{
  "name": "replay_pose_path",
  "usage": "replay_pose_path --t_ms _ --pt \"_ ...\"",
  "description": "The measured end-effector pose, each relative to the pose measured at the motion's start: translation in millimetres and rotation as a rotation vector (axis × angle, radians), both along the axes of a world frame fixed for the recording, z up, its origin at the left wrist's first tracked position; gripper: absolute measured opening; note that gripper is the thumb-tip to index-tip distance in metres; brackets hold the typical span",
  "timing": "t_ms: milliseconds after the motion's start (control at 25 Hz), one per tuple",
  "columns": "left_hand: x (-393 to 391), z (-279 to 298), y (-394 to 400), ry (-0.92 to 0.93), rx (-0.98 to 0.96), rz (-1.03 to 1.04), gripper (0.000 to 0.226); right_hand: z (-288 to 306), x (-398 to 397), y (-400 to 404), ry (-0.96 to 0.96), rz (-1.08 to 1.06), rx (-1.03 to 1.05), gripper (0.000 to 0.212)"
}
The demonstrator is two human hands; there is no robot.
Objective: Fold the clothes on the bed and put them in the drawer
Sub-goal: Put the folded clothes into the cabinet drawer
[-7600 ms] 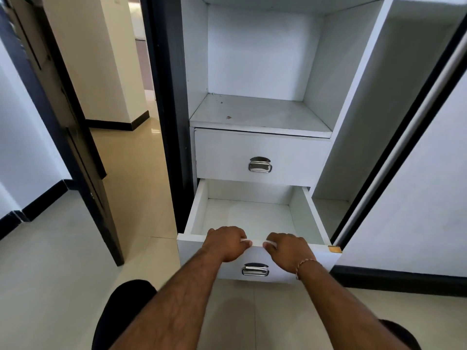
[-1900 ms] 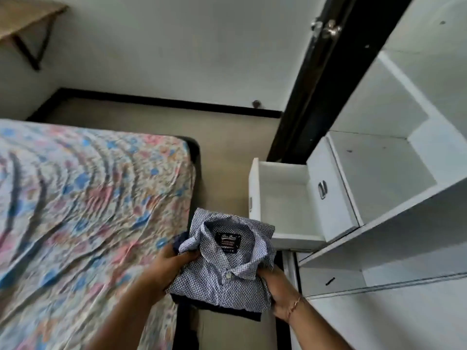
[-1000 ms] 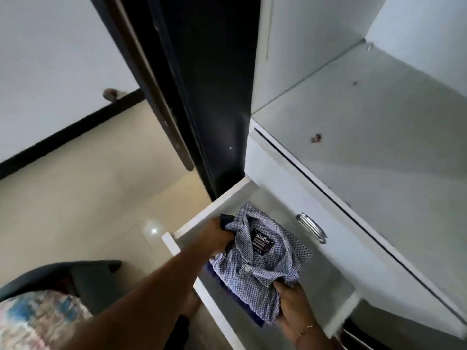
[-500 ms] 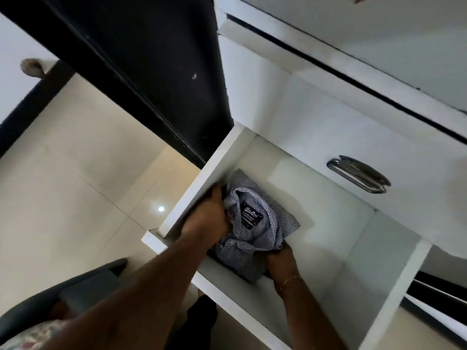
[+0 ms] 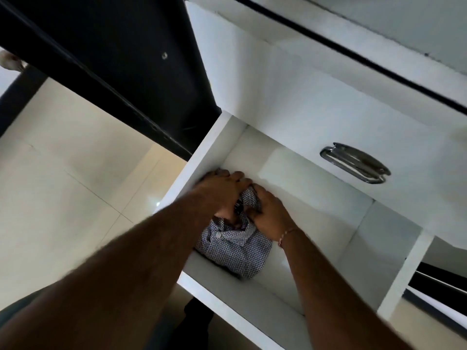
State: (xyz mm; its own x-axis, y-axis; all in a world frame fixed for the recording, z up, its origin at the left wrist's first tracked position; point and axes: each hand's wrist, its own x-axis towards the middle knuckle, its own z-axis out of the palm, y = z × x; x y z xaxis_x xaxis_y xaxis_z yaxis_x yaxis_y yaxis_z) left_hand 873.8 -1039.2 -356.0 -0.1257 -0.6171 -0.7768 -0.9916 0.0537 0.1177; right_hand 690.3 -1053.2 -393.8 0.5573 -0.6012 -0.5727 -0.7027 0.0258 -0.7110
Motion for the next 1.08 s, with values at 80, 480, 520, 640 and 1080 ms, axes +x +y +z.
replay_pose_path --t_ms 80,480,520,640,1080 --pt "2 -8 12 -0.007 -0.039 0.007 0.129 -10 4 -1 0.026 0.063 -0.024 0.071" --pt "-47 109 78 0.278 -0.396 0.122 0.11 122 -93 65 0.093 -0.458 -0.123 0.068" --pt "-59 126 92 0.318 -0.372 0.104 0.108 148 -111 82 0.125 -0.488 -0.123 0.067" --pt "-104 181 128 0.445 -0.324 -0.059 0.102 236 -165 140 0.191 -0.674 -0.137 0.066" --pt "-448 353 151 0.745 -0.323 -0.698 0.09 358 -428 295 0.272 -1.505 -0.073 0.061"
